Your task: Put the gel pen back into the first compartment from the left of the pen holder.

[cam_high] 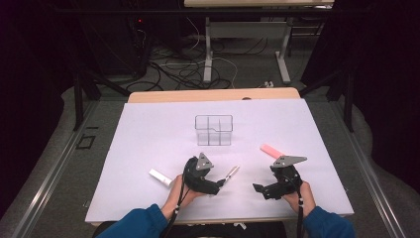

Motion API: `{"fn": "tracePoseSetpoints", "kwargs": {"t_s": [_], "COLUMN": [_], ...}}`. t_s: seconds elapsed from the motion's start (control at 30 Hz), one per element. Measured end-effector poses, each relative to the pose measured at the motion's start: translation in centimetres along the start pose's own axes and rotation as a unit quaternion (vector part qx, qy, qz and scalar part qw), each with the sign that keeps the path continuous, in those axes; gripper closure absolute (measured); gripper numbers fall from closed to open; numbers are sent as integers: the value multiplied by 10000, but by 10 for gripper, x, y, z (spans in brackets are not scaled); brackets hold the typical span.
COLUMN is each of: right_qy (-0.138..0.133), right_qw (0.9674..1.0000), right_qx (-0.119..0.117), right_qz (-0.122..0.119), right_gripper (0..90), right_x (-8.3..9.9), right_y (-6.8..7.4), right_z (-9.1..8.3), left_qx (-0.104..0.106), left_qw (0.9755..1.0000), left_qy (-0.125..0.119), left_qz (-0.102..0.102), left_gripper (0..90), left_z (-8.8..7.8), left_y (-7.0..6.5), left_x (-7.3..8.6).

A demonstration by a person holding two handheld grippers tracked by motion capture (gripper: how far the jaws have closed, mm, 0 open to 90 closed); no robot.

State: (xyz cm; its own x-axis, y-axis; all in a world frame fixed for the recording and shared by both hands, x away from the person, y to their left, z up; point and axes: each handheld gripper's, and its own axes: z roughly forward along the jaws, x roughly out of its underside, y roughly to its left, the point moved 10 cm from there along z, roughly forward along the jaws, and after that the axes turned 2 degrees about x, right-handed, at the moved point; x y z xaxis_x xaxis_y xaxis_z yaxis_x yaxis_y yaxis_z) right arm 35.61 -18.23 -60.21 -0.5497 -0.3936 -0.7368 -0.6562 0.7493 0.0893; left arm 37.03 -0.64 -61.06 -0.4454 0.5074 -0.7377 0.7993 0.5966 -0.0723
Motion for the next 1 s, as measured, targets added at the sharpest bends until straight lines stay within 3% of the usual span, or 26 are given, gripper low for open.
{"fn": "tracePoseSetpoints", "kwargs": {"t_s": [0.17,0.2,0.3,0.67,1.0], "right_qy": [181,14,99,150,154], "right_qw": [9998,10000,9999,9999,9999], "right_qx": [-25,-35,-15,-41,-42], "right_qz": [-24,1,-4,-40,-38], "right_gripper": [26,26,27,31,35], "right_x": [4,1,3,4,4], "right_y": [0,1,0,1,1], "right_z": [0,3,2,2,2], "left_qx": [-63,-72,-82,-26,-88], "left_qw": [9998,9997,9995,9989,9992], "left_qy": [167,191,218,449,338], "left_qz": [-121,-126,-197,-166,-170], "left_gripper": [255,276,325,538,653], "left_z": [7,8,12,25,31], "left_y": [-2,-3,-6,-17,-21], "left_x": [2,2,1,2,-1]}}
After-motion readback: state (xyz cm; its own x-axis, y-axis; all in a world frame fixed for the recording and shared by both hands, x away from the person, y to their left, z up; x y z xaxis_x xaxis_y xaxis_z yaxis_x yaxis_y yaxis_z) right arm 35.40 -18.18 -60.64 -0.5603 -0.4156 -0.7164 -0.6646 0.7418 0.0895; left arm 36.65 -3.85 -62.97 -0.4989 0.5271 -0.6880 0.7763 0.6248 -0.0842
